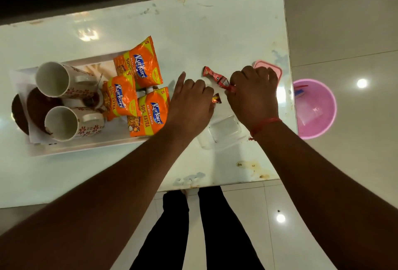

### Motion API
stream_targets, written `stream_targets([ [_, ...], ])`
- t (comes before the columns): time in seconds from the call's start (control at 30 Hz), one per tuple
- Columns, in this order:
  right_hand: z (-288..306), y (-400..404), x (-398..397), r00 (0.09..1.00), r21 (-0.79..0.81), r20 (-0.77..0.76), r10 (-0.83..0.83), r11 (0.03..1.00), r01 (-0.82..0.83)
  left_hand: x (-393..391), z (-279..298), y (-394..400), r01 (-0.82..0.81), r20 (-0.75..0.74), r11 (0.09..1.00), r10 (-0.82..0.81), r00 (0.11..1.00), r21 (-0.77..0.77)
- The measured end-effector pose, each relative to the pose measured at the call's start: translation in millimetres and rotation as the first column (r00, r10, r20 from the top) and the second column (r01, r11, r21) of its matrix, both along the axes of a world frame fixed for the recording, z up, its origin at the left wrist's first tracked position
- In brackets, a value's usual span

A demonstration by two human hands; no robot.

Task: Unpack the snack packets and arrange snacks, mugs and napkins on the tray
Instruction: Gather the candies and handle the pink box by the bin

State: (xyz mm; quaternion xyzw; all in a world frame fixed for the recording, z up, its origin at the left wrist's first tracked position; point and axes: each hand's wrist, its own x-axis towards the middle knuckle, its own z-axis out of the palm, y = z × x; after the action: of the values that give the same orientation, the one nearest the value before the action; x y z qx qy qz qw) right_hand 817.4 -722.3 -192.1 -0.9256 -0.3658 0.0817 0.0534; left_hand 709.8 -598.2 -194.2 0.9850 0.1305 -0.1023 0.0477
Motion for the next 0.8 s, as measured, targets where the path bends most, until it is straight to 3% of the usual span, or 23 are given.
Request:
stream_targets([
  [0.17, 24, -42, -35, 0.997, -0.005, -0.070, -0.035, 0.999, 0.035, -33, 24, -34, -0.053, 0.074, 0.994, 0.060, 0.995, -0.091],
  [0.4, 18, -65, -63, 0.990, -0.062, -0.107, -0.087, 0.995, 0.081, -55, 14, -56, -0.113, -0.059, 0.984, 0.105, 0.993, -0.140],
  [0.6, 22, -56, -52, 0.983, 0.029, -0.130, -0.133, 0.990, 0.138, -52, 14, -48, -0.111, 0.026, 0.977, 0.118, 0.993, -0.185],
  [0.8, 5, -2, -14, 0.993, 0.067, -0.085, -0.083, 0.994, 0.088, -29, 7, -10, -0.125, 0.035, 0.986, 0.130, 0.991, -0.108],
])
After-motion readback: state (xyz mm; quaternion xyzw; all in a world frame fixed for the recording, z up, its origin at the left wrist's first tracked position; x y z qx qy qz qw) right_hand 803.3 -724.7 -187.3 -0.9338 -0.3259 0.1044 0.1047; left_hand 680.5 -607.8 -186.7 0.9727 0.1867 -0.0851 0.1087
